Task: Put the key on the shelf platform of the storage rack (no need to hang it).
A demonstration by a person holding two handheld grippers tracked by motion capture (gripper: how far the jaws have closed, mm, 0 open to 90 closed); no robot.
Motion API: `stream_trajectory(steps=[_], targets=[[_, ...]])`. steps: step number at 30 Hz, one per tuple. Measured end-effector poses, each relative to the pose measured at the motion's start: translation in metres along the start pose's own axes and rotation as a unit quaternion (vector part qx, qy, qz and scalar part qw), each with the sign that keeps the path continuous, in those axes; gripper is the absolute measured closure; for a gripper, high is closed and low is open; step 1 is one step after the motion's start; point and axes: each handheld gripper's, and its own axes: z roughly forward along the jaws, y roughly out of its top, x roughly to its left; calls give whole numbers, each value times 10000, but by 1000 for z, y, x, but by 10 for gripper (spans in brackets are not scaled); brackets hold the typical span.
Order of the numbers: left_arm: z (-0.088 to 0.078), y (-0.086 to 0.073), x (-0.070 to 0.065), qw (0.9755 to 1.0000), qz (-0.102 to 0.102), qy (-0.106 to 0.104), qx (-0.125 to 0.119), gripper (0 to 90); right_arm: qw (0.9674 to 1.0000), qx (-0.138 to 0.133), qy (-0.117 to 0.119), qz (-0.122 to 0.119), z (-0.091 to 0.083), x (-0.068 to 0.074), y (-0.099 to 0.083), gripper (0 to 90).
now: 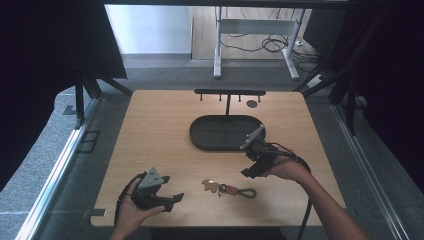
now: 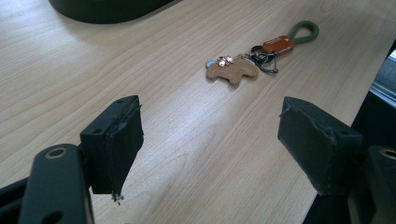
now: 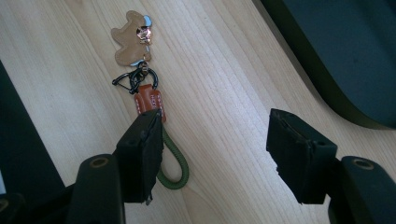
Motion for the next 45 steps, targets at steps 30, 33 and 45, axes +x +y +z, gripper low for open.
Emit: stream_trajectory(steps=[30,33,45], targets=[[-5,1,-2,10000,11,-11,-96,224,9977,524,256,-338,44,16,20,412],[-5,1,-1,10000,9,-7,-94,224,9973,576,279,-349,48,18,21,418],[-7,2,-2,9999,12,-9,-120,223,9943,869,333,-521,67,27,21,437]])
